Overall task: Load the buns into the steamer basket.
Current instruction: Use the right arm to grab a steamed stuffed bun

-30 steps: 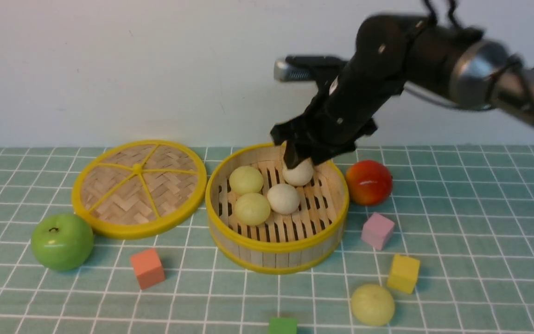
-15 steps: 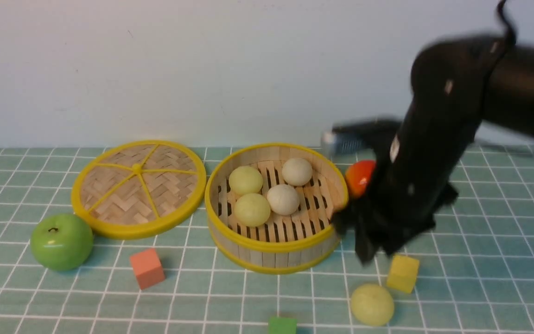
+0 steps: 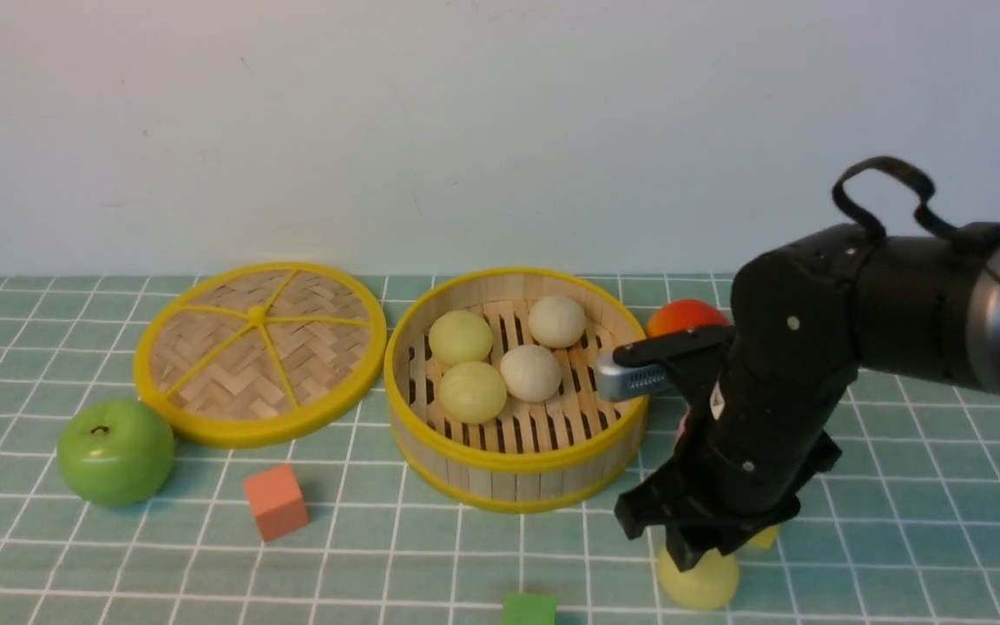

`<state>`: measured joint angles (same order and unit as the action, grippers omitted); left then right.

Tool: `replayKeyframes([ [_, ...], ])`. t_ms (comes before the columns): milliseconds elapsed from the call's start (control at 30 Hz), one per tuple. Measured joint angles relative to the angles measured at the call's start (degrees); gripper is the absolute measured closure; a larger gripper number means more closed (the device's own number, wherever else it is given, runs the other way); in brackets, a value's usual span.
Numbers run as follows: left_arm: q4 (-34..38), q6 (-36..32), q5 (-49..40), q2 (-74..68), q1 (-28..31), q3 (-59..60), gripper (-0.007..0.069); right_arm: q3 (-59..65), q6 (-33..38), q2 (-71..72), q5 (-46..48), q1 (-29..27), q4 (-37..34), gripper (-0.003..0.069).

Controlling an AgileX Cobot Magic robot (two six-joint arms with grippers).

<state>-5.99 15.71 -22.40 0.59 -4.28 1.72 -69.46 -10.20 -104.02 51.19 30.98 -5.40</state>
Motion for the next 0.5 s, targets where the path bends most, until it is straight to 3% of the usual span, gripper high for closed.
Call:
replayKeyframes([
  [300,0.00,0.00,0.00,0.00,0.00,0.00,0.0491,0.00,-0.76,-3.79,-2.78,0.00,4.08,0.0400],
  [500,0.00,0.00,0.00,0.00,0.00,0.00,0.0491,-0.14,-1.13,-3.47,-2.07,0.00,4.62,0.0605],
])
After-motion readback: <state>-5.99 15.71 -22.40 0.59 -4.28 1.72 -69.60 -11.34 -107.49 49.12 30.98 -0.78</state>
